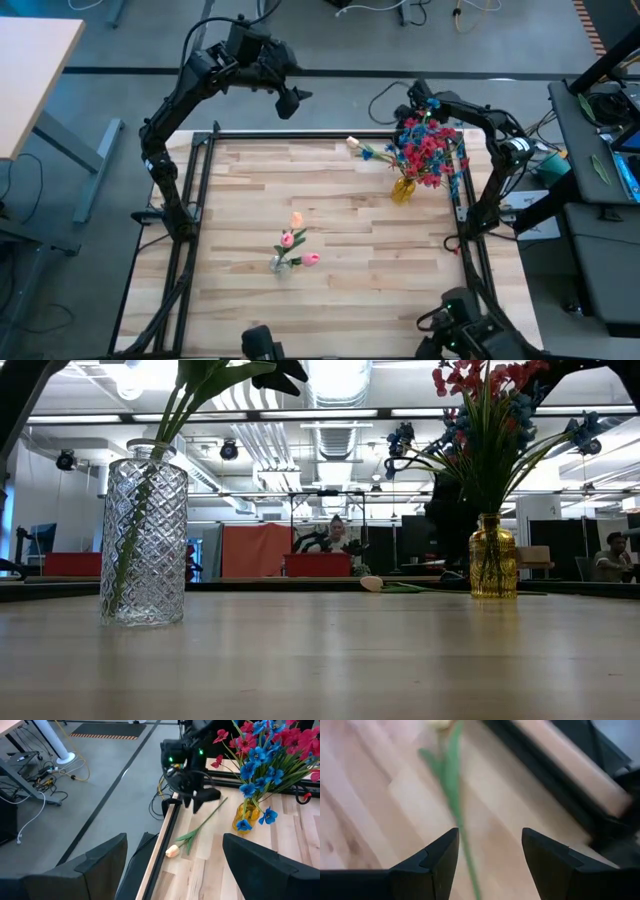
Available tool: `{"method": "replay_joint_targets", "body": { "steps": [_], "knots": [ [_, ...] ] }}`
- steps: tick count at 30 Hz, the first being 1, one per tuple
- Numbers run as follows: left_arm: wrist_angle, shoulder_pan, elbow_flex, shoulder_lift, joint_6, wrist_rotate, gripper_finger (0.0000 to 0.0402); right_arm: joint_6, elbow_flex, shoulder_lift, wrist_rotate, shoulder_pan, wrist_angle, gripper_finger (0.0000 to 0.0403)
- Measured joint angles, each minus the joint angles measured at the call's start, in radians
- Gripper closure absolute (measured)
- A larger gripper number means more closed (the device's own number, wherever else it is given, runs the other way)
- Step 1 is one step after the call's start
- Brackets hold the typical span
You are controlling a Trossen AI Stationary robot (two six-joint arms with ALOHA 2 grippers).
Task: Sort flowers into vase by color
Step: Put the yellow tulip into the transparent vase
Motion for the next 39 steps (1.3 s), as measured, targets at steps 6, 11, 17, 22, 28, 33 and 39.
{"method": "replay_joint_targets", "body": {
  "steps": [6, 11, 17, 22, 28, 33, 39],
  "knots": [
    [0.0, 0.0, 0.0, 0.0, 0.0, 0.0, 0.0092, -0.076, -0.036, 0.0, -0.001, 0.058, 0.05, 0.019],
    [0.0, 0.0, 0.0, 0.0, 0.0, 0.0, 0.0092, -0.084, -0.06, 0.0, 0.0, 0.094, 0.123, 0.0191],
    [0.0, 0.0, 0.0, 0.0, 0.001, 0.0, 0.0092, -0.108, -0.1, 0.0, 0.001, 0.121, 0.222, 0.0191],
    [0.0, 0.0, 0.0, 0.0, 0.001, 0.0, 0.0092, -0.136, -0.147, 0.0, 0.004, 0.138, 0.286, 0.019],
    [-0.001, 0.0, 0.0, 0.0, 0.008, 0.0, 0.0092, -0.161, -0.215, 0.0, 0.03, 0.163, 0.37, 0.019],
    [0.0, 0.0, 0.0, 0.0, 0.009, 0.0, 0.0092, -0.175, -0.263, 0.0, 0.053, 0.189, 0.465, 0.019],
    [0.0, 0.0, 0.0, 0.0, 0.009, 0.0, 0.0092, -0.212, -0.3, 0.0, 0.182, 0.241, 0.52, 0.0203]
  ]
}}
